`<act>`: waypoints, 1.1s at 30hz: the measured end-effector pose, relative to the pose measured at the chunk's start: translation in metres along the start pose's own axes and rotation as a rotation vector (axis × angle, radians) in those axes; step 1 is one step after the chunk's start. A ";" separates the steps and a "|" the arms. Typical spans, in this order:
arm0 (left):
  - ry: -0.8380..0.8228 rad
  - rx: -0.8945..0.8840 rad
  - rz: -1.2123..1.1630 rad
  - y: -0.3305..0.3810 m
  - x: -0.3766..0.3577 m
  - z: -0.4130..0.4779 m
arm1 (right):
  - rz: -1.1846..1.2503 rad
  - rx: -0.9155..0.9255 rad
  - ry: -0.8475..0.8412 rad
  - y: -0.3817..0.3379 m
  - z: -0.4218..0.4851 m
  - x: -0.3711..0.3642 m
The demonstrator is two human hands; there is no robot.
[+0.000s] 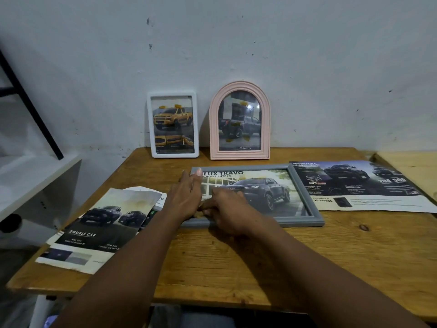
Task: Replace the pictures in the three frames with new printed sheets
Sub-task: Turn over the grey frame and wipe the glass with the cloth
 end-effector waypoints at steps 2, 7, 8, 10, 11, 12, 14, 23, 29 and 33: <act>0.005 -0.041 0.052 0.002 0.001 0.001 | 0.081 0.076 -0.014 0.007 -0.008 0.008; -0.055 -0.080 0.141 0.004 -0.003 0.012 | 1.092 -0.399 0.255 0.114 -0.052 0.050; -0.066 -0.083 0.194 0.006 -0.005 0.014 | 1.391 -0.534 0.290 0.139 -0.065 0.048; -0.056 -0.127 0.331 0.019 -0.008 0.015 | 1.760 -0.730 0.289 0.177 -0.084 0.043; -0.045 -0.168 0.384 0.029 -0.011 0.016 | 1.785 -0.773 0.276 0.194 -0.091 0.046; -0.044 -0.212 0.417 0.041 -0.016 0.017 | 1.750 -0.793 0.248 0.208 -0.093 0.049; -0.089 -0.302 0.453 0.065 -0.038 0.015 | 1.599 -0.793 0.188 0.224 -0.093 0.060; -0.286 -0.509 0.572 0.116 -0.147 -0.009 | 0.046 -0.535 0.101 0.238 -0.017 0.104; -0.259 -0.472 0.524 0.105 -0.149 -0.010 | -0.084 -0.326 -0.047 0.212 -0.007 0.030; -0.238 -0.464 0.508 0.108 -0.147 -0.012 | -0.146 -0.309 -0.029 0.212 -0.027 0.024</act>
Point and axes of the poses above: each hand's wrist, its own z-axis towards the middle knuckle, its own x-axis out of the back of the hand, y = z × x, the point moved 9 cm from there along z, towards the middle knuckle, and after that the axes turned 7 degrees about -z, right-handed, at the moved point
